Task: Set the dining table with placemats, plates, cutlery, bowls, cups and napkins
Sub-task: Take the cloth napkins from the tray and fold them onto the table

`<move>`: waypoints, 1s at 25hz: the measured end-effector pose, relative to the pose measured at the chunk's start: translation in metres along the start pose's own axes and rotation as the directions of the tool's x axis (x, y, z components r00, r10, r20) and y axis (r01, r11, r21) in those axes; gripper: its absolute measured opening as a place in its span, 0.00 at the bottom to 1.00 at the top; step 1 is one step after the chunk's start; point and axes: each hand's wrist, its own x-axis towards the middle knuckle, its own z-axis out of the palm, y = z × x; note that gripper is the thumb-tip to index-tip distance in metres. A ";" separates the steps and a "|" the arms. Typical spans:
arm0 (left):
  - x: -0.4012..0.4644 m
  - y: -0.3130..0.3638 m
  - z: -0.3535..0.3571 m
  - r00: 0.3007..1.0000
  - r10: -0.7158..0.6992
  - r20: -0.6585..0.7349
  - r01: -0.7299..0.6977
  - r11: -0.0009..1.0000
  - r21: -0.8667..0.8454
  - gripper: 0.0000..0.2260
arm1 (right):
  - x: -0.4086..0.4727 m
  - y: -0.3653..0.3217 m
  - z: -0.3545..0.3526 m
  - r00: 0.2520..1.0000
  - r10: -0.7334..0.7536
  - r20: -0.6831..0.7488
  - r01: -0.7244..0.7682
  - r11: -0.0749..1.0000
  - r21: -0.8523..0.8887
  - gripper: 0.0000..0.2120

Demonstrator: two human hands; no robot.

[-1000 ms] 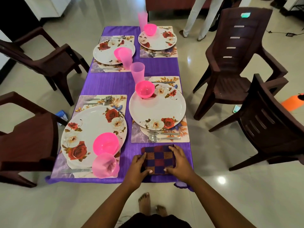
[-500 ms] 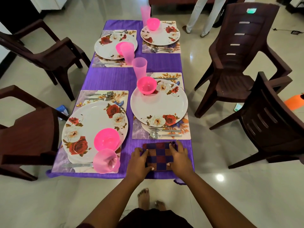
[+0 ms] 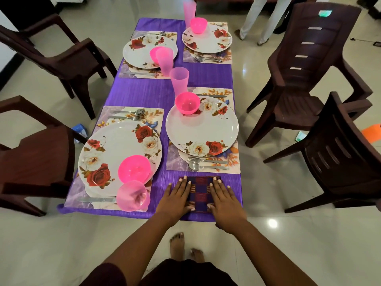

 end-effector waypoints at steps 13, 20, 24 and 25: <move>-0.037 0.012 -0.002 0.909 -0.048 -0.415 -0.042 0.978 -0.203 0.26 | 0.001 -0.010 -0.031 0.921 0.036 -0.388 0.057 0.972 0.226 0.15; -0.132 -0.011 0.074 0.873 -0.076 -0.481 0.087 0.996 0.000 0.23 | 0.008 -0.091 -0.033 0.574 -0.716 -0.397 0.645 0.694 -0.320 0.11; -0.209 -0.031 0.107 0.798 -0.364 -0.480 0.352 0.928 -0.119 0.23 | 0.000 -0.172 -0.013 0.228 -0.925 -0.305 0.861 0.338 -0.380 0.10; -0.231 -0.036 0.112 0.750 -0.462 -0.474 0.434 0.884 -0.175 0.24 | -0.002 -0.197 -0.011 0.153 -0.950 -0.273 0.889 0.253 -0.381 0.10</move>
